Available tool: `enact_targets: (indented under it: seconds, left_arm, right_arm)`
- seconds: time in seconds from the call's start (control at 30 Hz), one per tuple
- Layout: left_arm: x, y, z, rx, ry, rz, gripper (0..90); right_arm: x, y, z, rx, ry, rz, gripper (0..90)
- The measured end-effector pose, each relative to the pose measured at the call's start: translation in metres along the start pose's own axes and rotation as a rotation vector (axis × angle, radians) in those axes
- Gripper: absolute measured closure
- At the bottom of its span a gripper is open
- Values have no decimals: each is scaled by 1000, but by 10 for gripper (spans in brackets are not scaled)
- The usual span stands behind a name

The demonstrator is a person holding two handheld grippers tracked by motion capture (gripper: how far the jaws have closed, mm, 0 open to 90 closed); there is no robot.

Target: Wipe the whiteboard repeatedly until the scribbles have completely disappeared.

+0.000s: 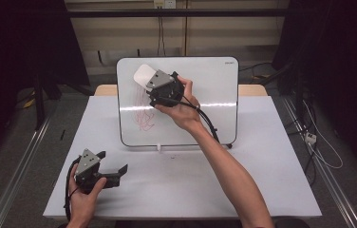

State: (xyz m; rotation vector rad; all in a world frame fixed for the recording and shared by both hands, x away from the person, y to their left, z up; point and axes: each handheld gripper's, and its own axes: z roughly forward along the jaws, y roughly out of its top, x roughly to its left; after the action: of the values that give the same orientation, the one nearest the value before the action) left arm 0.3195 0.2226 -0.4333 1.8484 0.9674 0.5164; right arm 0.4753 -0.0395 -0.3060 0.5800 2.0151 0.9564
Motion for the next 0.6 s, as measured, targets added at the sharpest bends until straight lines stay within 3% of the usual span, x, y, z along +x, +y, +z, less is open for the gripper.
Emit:
enact_targets:
  seconds: [0.3, 0.6]
  left_arm:
    - [0, 0, 0, 4, 2, -1, 47]
    - [3, 0, -1, 1, 7, -13, 47]
  right_arm:
    - [2, 4, 17, 39, -23, -18, 320]
    - [10, 8, 25, 67, -75, -95, 320]
